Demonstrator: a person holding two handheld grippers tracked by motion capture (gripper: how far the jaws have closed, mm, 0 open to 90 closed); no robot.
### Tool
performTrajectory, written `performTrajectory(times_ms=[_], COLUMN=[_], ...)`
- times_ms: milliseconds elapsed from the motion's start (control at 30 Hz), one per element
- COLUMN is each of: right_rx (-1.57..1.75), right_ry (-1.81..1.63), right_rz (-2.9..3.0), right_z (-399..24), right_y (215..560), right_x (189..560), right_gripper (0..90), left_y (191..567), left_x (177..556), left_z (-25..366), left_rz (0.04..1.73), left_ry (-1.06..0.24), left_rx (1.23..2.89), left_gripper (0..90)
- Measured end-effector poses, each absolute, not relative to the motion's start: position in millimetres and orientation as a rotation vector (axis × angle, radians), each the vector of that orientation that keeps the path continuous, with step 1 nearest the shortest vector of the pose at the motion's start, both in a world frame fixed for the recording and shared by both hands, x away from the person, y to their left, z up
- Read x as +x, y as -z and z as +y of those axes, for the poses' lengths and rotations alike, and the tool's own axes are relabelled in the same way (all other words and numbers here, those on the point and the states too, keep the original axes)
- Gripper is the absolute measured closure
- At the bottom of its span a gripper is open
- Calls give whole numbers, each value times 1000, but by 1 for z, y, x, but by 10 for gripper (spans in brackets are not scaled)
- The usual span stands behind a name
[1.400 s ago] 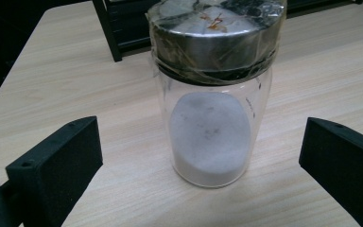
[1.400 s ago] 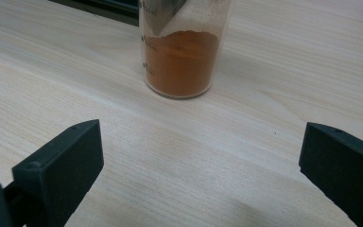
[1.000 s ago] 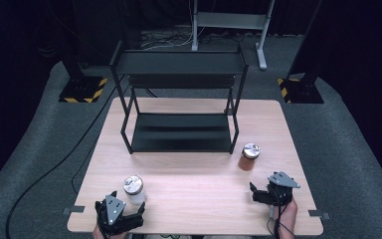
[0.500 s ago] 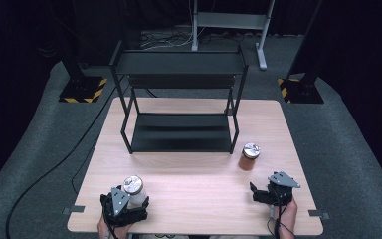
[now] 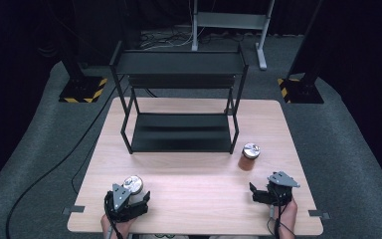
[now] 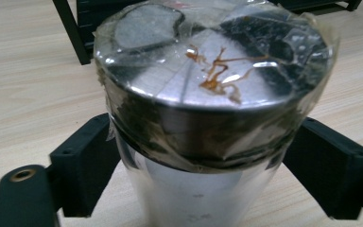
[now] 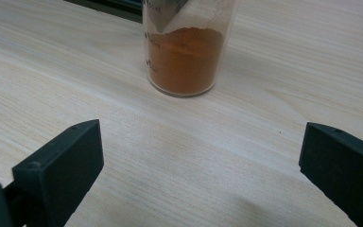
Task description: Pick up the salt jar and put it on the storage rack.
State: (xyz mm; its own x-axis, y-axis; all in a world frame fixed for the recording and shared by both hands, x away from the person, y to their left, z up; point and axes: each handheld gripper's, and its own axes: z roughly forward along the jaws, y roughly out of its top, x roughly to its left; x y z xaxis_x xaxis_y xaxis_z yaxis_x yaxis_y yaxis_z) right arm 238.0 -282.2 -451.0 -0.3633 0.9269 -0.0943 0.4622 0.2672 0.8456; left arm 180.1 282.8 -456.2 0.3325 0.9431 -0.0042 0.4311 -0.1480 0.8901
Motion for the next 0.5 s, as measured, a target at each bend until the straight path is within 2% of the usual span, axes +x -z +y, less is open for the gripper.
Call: performTrajectory(times_ms=[300,500], right_rx=[1251,1251], right_ry=[-999,-996], right_rz=[1940,1940], right_z=[-282,-282], right_y=[451,451], right_x=[238,238], right_gripper=[0,0], left_y=[463,465], left_x=[179,178], left_z=[284,286], left_rz=[1246,1233], left_ry=[-748,-754], left_rx=[1723,1721], left_gripper=[301,304])
